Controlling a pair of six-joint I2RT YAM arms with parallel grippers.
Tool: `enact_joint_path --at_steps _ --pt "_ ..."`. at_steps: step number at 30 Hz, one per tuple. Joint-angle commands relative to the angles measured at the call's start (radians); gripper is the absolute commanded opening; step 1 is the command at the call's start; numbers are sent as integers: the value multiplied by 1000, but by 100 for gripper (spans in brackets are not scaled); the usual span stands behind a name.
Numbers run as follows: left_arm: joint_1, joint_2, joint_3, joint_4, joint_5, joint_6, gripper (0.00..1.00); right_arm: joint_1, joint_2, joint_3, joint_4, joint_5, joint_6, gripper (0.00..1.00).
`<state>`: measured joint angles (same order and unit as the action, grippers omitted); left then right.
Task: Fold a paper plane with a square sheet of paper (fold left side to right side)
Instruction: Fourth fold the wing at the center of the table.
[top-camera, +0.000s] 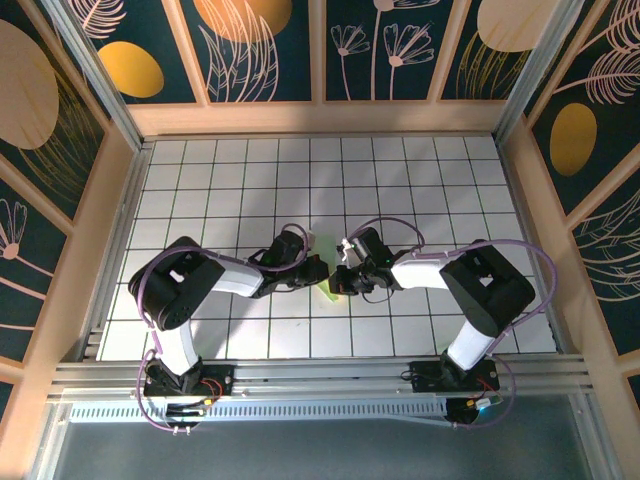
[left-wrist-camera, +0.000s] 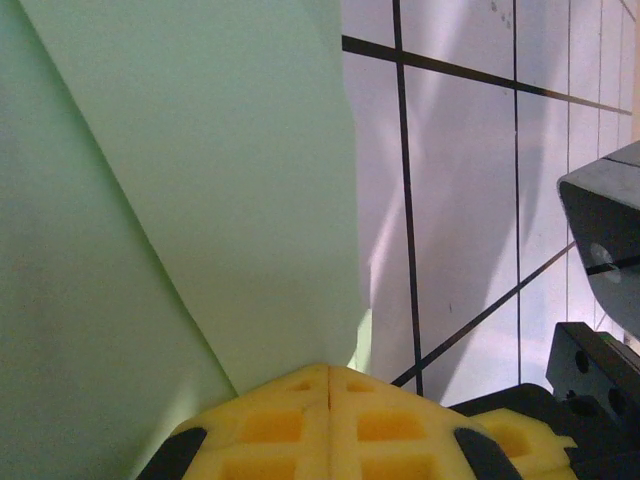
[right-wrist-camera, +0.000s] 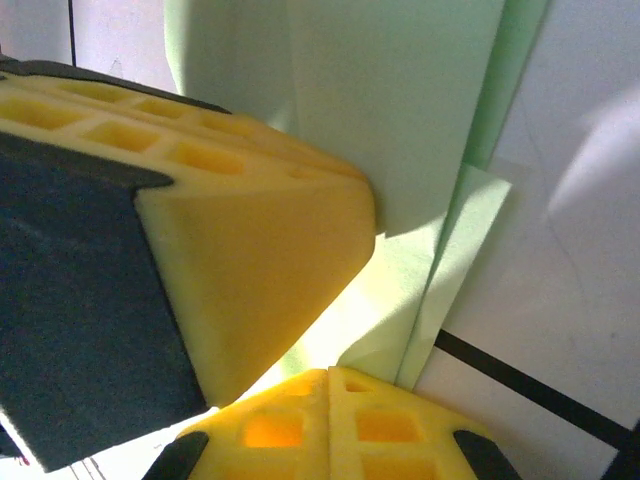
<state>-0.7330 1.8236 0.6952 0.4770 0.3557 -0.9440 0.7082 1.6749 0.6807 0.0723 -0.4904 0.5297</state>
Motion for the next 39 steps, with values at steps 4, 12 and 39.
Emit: enact_joint_path --at_steps 4,12,39 --pt "88 51 23 -127 -85 68 0 7 82 -44 -172 130 -31 0" --pt "183 85 115 -175 -65 145 0 10 88 -47 -164 124 -26 0" --pt "200 -609 -128 -233 -212 177 46 -13 -236 83 -111 229 -62 42"
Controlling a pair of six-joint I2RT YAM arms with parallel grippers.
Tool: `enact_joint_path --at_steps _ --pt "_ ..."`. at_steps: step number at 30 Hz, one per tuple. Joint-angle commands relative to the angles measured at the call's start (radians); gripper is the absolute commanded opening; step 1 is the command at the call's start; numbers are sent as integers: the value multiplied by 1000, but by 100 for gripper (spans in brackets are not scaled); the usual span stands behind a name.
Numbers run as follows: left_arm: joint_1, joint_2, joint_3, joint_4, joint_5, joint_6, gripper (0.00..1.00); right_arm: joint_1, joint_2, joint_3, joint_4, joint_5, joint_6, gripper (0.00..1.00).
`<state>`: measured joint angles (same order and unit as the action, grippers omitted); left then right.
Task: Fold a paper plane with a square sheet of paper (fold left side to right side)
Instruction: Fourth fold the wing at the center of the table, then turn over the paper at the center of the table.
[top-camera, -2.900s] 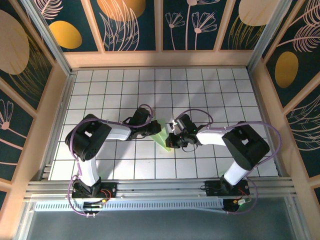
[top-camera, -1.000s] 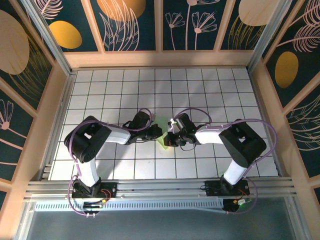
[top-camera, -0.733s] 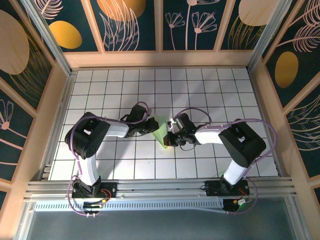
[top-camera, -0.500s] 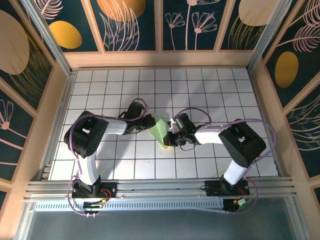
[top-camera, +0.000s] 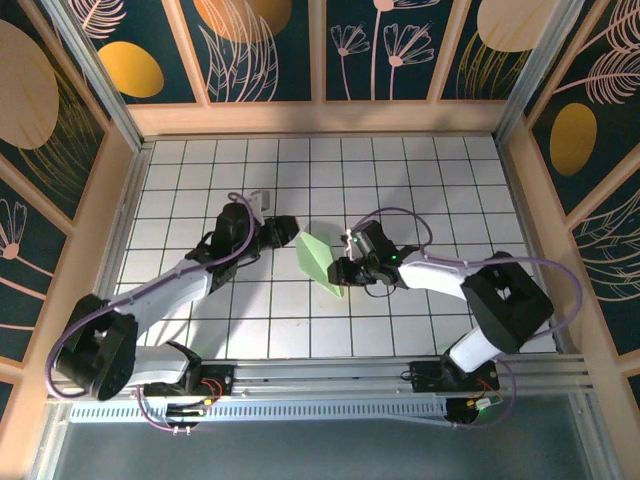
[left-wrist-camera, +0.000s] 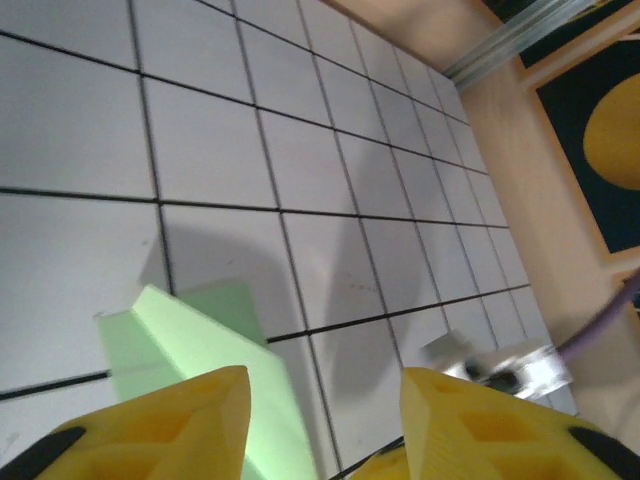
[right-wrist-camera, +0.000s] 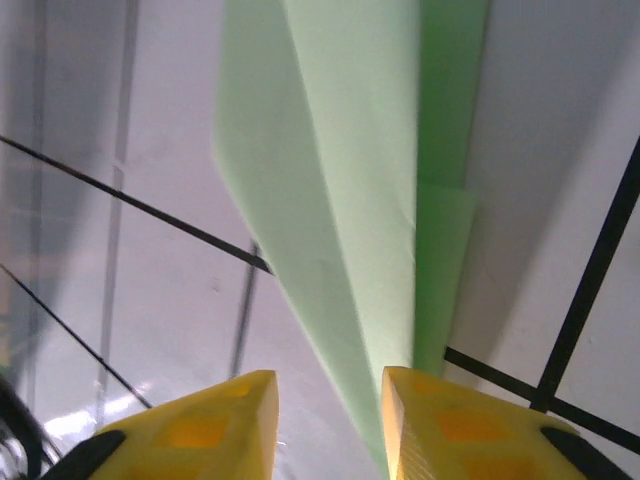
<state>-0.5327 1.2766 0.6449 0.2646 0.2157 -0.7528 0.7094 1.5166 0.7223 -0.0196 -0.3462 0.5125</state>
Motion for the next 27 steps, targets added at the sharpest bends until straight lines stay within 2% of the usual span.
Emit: enact_joint_path --at_steps 1,5,8,12,15,21,27 --pt "0 -91 -105 -13 -85 -20 47 -21 -96 42 -20 102 -52 46" --pt "0 -213 -208 4 -153 -53 59 -74 -152 16 2 120 -68 62" --pt "-1 -280 -265 7 -189 -77 65 -119 -160 -13 26 93 -65 69" --pt "-1 -350 -323 10 -212 -112 72 -190 -171 -81 118 28 -28 84" --pt "-1 -388 -365 13 -230 -133 75 -244 -162 -126 192 -32 -3 89" --pt "-1 -430 -422 30 -237 -165 77 -268 -61 -88 196 -109 -6 90" --pt "-1 -431 -424 16 -245 -160 78 -237 42 -41 227 -160 -5 76"
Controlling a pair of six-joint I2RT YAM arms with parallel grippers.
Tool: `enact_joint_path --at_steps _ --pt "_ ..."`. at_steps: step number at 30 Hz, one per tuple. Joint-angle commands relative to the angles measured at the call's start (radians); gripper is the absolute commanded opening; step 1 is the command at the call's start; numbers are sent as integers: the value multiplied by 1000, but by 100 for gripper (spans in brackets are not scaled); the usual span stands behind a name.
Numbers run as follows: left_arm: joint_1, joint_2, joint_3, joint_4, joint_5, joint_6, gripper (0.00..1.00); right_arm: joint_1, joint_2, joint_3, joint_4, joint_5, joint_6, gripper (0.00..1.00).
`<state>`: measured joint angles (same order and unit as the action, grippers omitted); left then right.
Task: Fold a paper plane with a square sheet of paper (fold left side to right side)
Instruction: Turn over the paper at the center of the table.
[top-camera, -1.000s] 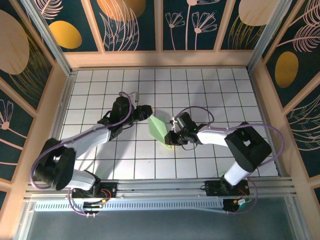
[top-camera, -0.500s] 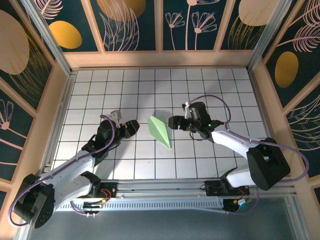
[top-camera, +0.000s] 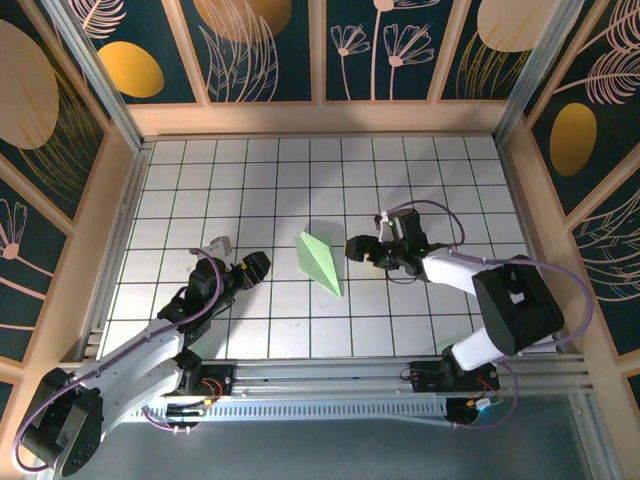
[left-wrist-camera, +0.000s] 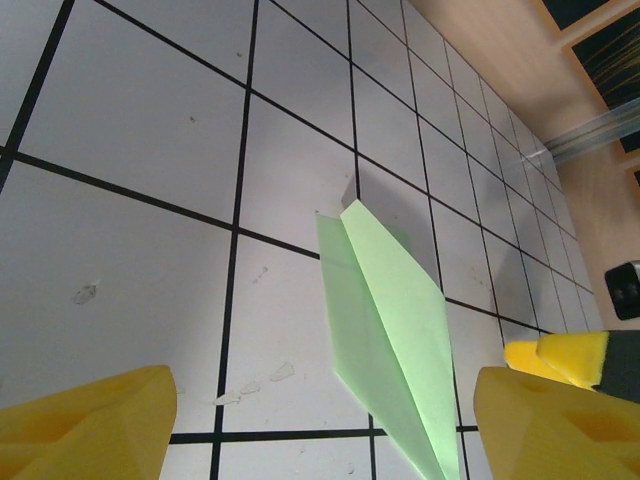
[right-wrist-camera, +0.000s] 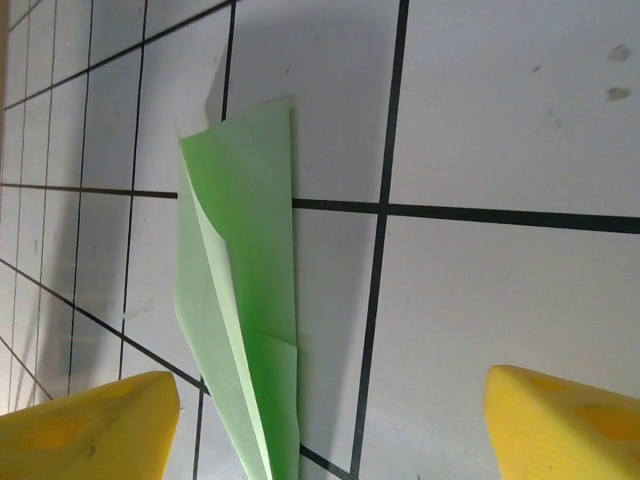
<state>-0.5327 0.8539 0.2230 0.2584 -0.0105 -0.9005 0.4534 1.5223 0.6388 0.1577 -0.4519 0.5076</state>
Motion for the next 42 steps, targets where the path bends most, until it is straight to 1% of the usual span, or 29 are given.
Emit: enact_joint_path --at_steps 1,5,8,14,26,29,31,33,34,37,42 --pt "-1 -5 -1 20 -17 -11 78 28 54 53 55 -64 -3 73" --pt "-2 3 0 22 -18 -12 78 62 115 99 61 -77 -28 68" --pt "-1 9 -1 22 -17 -14 78 72 153 118 77 -91 -36 59" --pt "-1 11 3 20 -14 -14 78 88 220 132 133 -130 -48 51" --pt "-1 30 11 18 -6 -15 79 88 312 159 298 -210 -46 37" --pt "-1 31 13 16 -5 -12 79 88 330 169 319 -222 -40 32" --pt "-1 33 15 16 -3 -12 79 88 328 170 319 -219 -44 25" --pt "-1 33 18 17 1 -13 79 87 311 161 326 -211 -46 17" --pt "-1 33 19 23 5 -14 79 88 299 153 335 -211 -46 11" --pt "-1 36 22 57 31 -20 79 80 261 130 363 -212 -39 0" --pt "0 41 35 162 127 -21 81 61 162 92 406 -222 -33 0"
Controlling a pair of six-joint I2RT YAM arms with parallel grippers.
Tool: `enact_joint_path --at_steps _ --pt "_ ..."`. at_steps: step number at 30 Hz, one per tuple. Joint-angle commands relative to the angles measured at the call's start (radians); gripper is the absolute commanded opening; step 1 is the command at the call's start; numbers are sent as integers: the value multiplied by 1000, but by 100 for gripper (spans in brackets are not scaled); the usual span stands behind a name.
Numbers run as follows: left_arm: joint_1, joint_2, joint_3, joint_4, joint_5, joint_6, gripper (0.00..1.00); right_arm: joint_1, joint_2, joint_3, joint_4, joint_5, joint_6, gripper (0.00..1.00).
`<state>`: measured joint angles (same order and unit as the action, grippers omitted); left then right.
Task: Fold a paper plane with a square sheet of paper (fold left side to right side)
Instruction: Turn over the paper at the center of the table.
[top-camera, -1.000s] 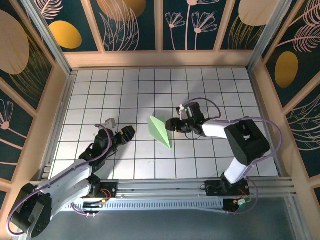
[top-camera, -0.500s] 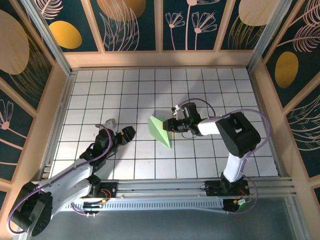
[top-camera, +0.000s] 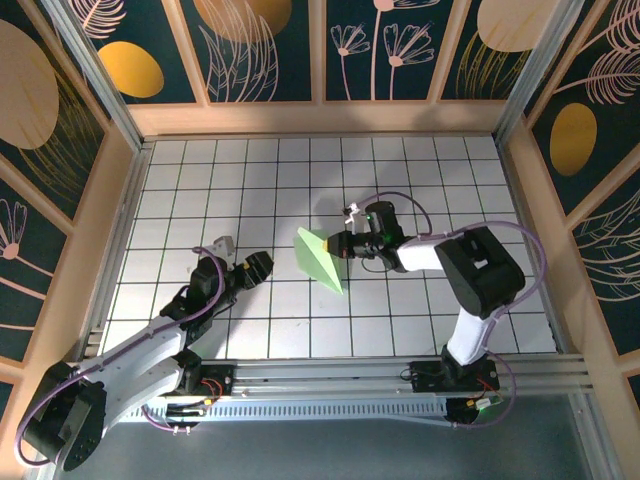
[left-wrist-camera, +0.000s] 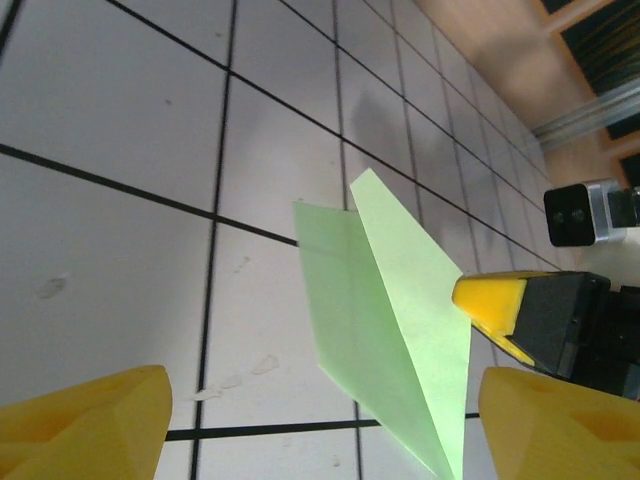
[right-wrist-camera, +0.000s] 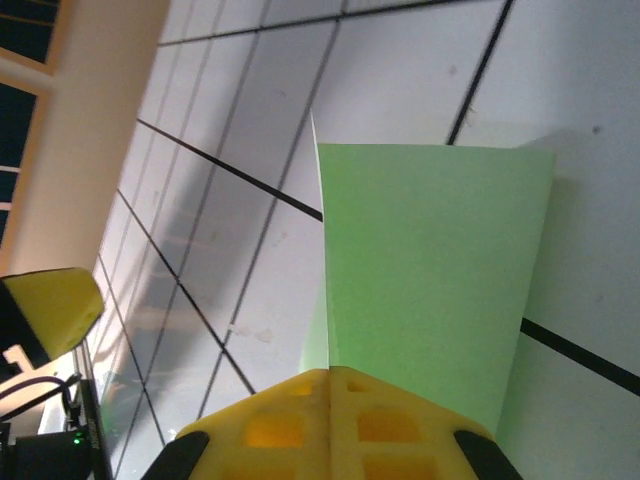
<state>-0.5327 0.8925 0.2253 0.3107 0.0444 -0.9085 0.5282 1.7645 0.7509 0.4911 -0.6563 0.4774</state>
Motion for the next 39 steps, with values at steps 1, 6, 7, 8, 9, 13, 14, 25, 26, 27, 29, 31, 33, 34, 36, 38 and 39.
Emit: enact_joint_path --at_steps 1,6,7,8,9,13,14,25,26,27,29,31,33,34,36,38,39 --pt "-1 2 34 149 103 -17 81 -18 -107 -26 78 -27 -4 0" --pt "-1 -6 45 359 244 -65 85 -43 -250 -51 112 -108 19 0" --pt "-1 -7 53 392 269 -69 85 -52 -275 -57 136 -141 39 0" --pt "-1 -7 63 422 296 -72 85 -61 -292 -60 162 -179 66 0" --pt "-1 -6 72 441 316 -73 85 -68 -306 -60 185 -214 90 0" --pt "-3 22 121 492 405 -76 84 -67 -324 -39 262 -339 194 0" --pt "-3 34 133 493 420 -75 84 -63 -325 -37 294 -360 220 0" --pt "-4 162 210 547 484 -89 81 -7 -308 -9 470 -439 396 0" --pt "-4 169 214 548 486 -89 80 -3 -304 -6 470 -439 397 0" --pt "-3 176 217 549 488 -89 78 1 -300 -5 471 -440 396 0" --pt "-4 186 220 567 500 -93 73 7 -293 -2 472 -440 401 0" --pt "-5 193 222 577 505 -96 66 12 -284 0 474 -435 404 0" --pt "-6 200 223 577 506 -95 59 13 -275 1 482 -431 413 0" --pt "-6 202 223 579 506 -95 55 13 -270 1 488 -430 419 0" --pt "-6 204 220 579 505 -96 49 13 -260 1 502 -431 433 0" --pt "-5 204 218 579 501 -95 42 13 -253 1 511 -430 443 0" --pt "-7 203 217 577 498 -95 39 13 -251 1 513 -429 447 0"
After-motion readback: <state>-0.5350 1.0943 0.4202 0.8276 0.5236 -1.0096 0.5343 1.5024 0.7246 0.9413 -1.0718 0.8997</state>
